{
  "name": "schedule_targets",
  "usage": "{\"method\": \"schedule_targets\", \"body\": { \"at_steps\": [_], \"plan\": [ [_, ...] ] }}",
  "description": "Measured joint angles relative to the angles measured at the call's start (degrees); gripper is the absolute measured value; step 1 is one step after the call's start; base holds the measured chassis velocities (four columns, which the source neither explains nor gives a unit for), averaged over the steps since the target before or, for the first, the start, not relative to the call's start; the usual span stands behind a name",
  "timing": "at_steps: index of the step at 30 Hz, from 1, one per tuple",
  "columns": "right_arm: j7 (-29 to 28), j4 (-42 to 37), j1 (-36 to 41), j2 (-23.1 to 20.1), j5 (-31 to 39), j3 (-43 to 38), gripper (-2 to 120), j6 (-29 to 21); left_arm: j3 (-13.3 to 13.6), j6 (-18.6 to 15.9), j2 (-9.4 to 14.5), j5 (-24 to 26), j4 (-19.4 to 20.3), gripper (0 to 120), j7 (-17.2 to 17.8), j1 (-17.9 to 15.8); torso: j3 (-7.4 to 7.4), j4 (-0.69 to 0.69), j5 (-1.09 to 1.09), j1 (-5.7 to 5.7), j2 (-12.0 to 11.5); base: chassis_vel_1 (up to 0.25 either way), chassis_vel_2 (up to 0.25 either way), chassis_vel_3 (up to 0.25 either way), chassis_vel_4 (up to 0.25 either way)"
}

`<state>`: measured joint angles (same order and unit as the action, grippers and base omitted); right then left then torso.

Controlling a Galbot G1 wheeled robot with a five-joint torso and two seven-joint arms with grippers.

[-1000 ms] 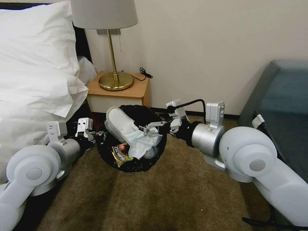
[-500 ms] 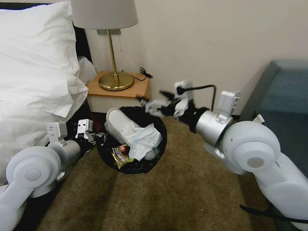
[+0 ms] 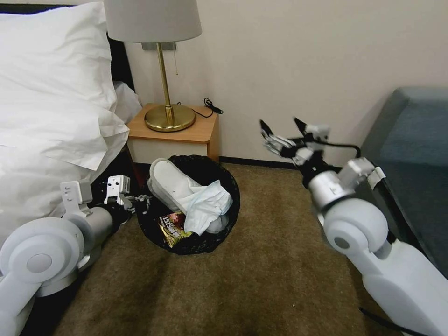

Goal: Pick up the trash bin, then pick up the garbage on the floor and place it into the trash bin.

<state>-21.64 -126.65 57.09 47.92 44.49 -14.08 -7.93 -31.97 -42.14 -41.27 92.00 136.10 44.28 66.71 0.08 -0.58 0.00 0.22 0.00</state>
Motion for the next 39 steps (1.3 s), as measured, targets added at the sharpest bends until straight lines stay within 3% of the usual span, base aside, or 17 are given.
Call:
{"method": "schedule_targets", "body": {
  "at_steps": [7,12,17,20,28,31,33,35,39],
  "plan": [
    [1.0,-2.7,8.6,-0.8,-2.2,-7.1,100,0.0,-0.2,0.0,0.8,1.5,0.7,3,0.9,0.3,0.0,0.01,0.01,0.0,0.0,0.0,0.0,0.0,0.0],
    [2.2,-5.8,15.6,-0.3,-4.4,-11.9,100,-0.9,-0.3,0.0,1.0,3.0,1.5,3,3.5,1.3,0.0,0.02,-0.01,0.0,0.0,0.0,0.0,0.0,0.0],
    [5.6,-8.0,23.3,1.7,-9.9,-17.8,100,-0.5,-0.9,0.0,1.7,3.9,2.6,3,4.5,2.4,-0.01,0.02,0.0,0.0,0.0,0.0,0.0,0.0,0.0],
    [9.3,-8.9,30.0,4.6,-16.1,-22.2,100,2.1,-1.1,0.0,1.7,4.0,2.9,3,4.7,3.0,-0.01,0.01,0.0,0.0,0.0,0.0,0.0,0.0,0.0],
    [12.1,-10.2,37.0,10.2,-25.4,-23.3,100,4.7,-0.1,0.0,1.7,3.8,3.3,3,4.7,3.2,0.0,0.02,-0.01,0.0,0.0,0.0,0.0,0.0,0.0],
    [13.0,-10.3,39.8,13.9,-30.8,-22.3,100,6.1,0.2,0.0,1.6,3.6,3.8,3,4.7,3.5,-0.01,0.01,-0.01,0.0,0.0,0.0,0.0,0.0,0.0],
    [13.3,-10.3,42.3,18.9,-35.7,-20.3,100,8.1,-0.2,0.0,1.5,3.2,4.7,3,4.7,5.0,0.0,0.01,-0.01,0.0,0.0,0.0,0.0,0.0,0.0],
    [13.3,-10.3,42.6,19.5,-36.2,-20.0,100,8.4,-0.3,0.0,1.4,3.2,4.8,3,4.7,5.2,-0.01,0.02,-0.02,0.0,0.0,0.0,0.0,0.0,0.0],
    [14.6,-8.9,44.3,25.7,-43.1,-17.0,100,11.1,-0.5,0.0,0.5,2.0,6.1,3,4.6,7.5,0.0,0.02,-0.01,0.0,0.0,0.0,0.0,0.0,0.0]
  ]
}}
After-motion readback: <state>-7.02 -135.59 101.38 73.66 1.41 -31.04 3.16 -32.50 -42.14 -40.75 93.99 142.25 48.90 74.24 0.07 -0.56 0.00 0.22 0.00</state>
